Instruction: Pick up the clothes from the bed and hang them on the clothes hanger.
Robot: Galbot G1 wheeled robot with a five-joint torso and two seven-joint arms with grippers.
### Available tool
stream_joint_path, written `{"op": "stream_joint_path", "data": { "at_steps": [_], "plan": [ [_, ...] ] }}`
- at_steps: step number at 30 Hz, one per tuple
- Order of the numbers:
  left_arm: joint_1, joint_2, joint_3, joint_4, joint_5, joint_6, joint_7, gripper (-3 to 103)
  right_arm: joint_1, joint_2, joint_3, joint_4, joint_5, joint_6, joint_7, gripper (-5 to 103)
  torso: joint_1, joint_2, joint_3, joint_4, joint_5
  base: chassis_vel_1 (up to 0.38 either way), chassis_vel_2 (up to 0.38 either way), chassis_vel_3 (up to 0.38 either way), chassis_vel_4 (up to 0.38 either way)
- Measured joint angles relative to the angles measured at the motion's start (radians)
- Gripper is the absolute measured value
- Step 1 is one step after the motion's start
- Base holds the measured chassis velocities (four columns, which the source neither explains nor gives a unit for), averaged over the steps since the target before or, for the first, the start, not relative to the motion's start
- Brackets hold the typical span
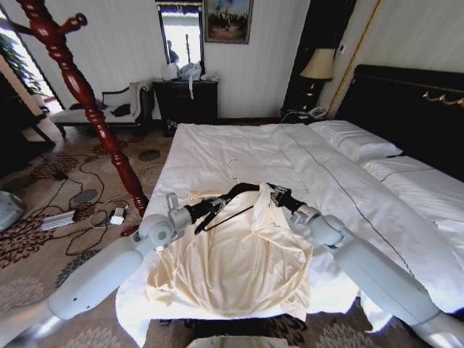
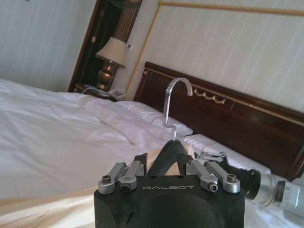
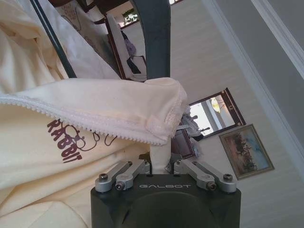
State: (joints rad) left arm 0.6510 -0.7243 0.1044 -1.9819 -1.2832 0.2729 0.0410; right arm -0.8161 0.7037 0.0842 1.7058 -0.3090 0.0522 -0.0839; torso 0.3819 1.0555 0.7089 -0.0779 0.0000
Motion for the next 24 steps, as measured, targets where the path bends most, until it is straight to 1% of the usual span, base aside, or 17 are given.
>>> {"op": "stream_joint_path", "data": {
  "at_steps": [1, 2, 4, 6, 8, 10, 11, 12, 14, 15, 16, 17, 18, 19, 20, 21, 24],
  "plan": [
    [0.000, 0.000, 0.000, 0.000, 0.000, 0.000, 0.000, 34, 0.000, 0.000, 0.000, 0.000, 0.000, 0.000, 0.000, 16, 0.000, 0.000, 0.000, 0.0000, 0.0000, 0.000, 0.000, 0.000, 0.000],
    [0.013, 0.015, -0.013, -0.013, 0.006, 0.005, -0.006, 40, -0.001, 0.002, 0.001, -0.003, 0.001, 0.000, 0.004, 16, 0.000, 0.000, 0.000, 0.0003, 0.0000, 0.000, 0.000, 0.000, 0.000],
    [0.044, 0.044, -0.038, -0.038, 0.022, 0.009, -0.013, 52, -0.003, 0.007, 0.003, -0.010, 0.001, 0.000, 0.009, 16, 0.000, 0.000, 0.000, 0.0002, 0.0000, 0.000, 0.000, 0.000, 0.000],
    [0.061, 0.054, -0.053, -0.048, 0.025, 0.009, -0.017, 52, -0.003, 0.010, 0.004, -0.013, 0.001, 0.000, 0.011, 16, 0.000, 0.000, 0.000, 0.0001, -0.0001, 0.000, 0.000, 0.000, 0.000],
    [0.099, 0.070, -0.093, -0.076, 0.025, 0.009, -0.036, 62, -0.007, 0.017, 0.009, -0.016, 0.001, 0.001, 0.016, 16, 0.000, 0.000, 0.000, 0.0003, -0.0002, 0.000, 0.000, 0.000, 0.000],
    [0.150, 0.082, -0.164, -0.106, 0.011, 0.000, -0.067, 74, -0.015, 0.021, 0.018, -0.018, 0.002, 0.001, 0.026, 16, 0.000, 0.000, 0.000, 0.0000, -0.0001, 0.000, 0.000, 0.000, 0.000],
    [0.168, 0.086, -0.188, -0.114, 0.004, -0.004, -0.075, 74, -0.019, 0.021, 0.023, -0.018, 0.003, 0.001, 0.030, 16, 0.000, 0.000, 0.000, 0.0001, 0.0000, 0.000, 0.000, 0.000, 0.000],
    [0.168, 0.086, -0.188, -0.114, 0.004, -0.004, -0.075, 74, -0.019, 0.021, 0.023, -0.018, 0.003, 0.001, 0.030, 16, 0.000, 0.000, 0.000, 0.0001, 0.0000, 0.000, 0.000, 0.000, 0.000],
    [0.213, 0.091, -0.251, -0.120, -0.008, -0.014, -0.103, 85, -0.034, 0.013, 0.037, -0.017, 0.008, 0.001, 0.042, 16, 0.000, 0.000, 0.000, 0.0000, 0.0001, 0.000, 0.000, 0.000, 0.000],
    [0.227, 0.091, -0.270, -0.119, -0.009, -0.016, -0.110, 85, -0.037, 0.010, 0.040, -0.017, 0.009, 0.001, 0.044, 16, 0.000, 0.000, 0.000, 0.0000, 0.0000, 0.000, 0.000, 0.000, 0.000],
    [0.281, 0.092, -0.335, -0.114, -0.009, -0.013, -0.132, 95, -0.041, 0.002, 0.045, -0.014, 0.013, 0.001, 0.051, 16, 0.000, 0.000, 0.000, -0.0007, -0.0001, 0.000, 0.000, 0.000, 0.000],
    [0.322, 0.091, -0.379, -0.107, -0.009, -0.009, -0.146, 95, -0.041, -0.002, 0.046, -0.012, 0.016, 0.001, 0.054, 16, 0.000, 0.000, 0.000, -0.0003, -0.0001, 0.000, 0.000, 0.000, 0.000],
    [0.322, 0.091, -0.379, -0.107, -0.009, -0.009, -0.146, 95, -0.041, -0.002, 0.046, -0.012, 0.016, 0.001, 0.054, 16, 0.000, 0.000, 0.000, -0.0003, -0.0001, 0.000, 0.000, 0.000, 0.000],
    [0.357, 0.089, -0.416, -0.099, -0.009, -0.007, -0.156, 98, -0.042, -0.005, 0.046, -0.011, 0.017, 0.001, 0.055, 16, 0.000, 0.000, 0.000, 0.0002, 0.0000, 0.000, 0.000, 0.000, 0.000],
    [0.386, 0.085, -0.443, -0.087, -0.007, -0.005, -0.164, 100, -0.041, -0.007, 0.046, -0.009, 0.019, 0.001, 0.055, 16, 0.000, 0.000, 0.000, 0.0006, 0.0000, 0.000, 0.000, 0.000, 0.000],
    [0.402, 0.082, -0.455, -0.074, -0.004, -0.004, -0.172, 100, -0.041, -0.009, 0.046, -0.008, 0.020, 0.001, 0.055, 16, 0.000, 0.000, 0.000, 0.0008, -0.0001, 0.000, 0.000, 0.000, 0.000],
    [0.411, 0.065, -0.461, -0.005, 0.015, -0.004, -0.179, 100, -0.039, -0.008, 0.043, -0.005, 0.024, 0.001, 0.056, 16, 0.000, 0.000, 0.000, 0.0001, -0.0004, 0.000, 0.000, 0.000, 0.000]
  ]
}}
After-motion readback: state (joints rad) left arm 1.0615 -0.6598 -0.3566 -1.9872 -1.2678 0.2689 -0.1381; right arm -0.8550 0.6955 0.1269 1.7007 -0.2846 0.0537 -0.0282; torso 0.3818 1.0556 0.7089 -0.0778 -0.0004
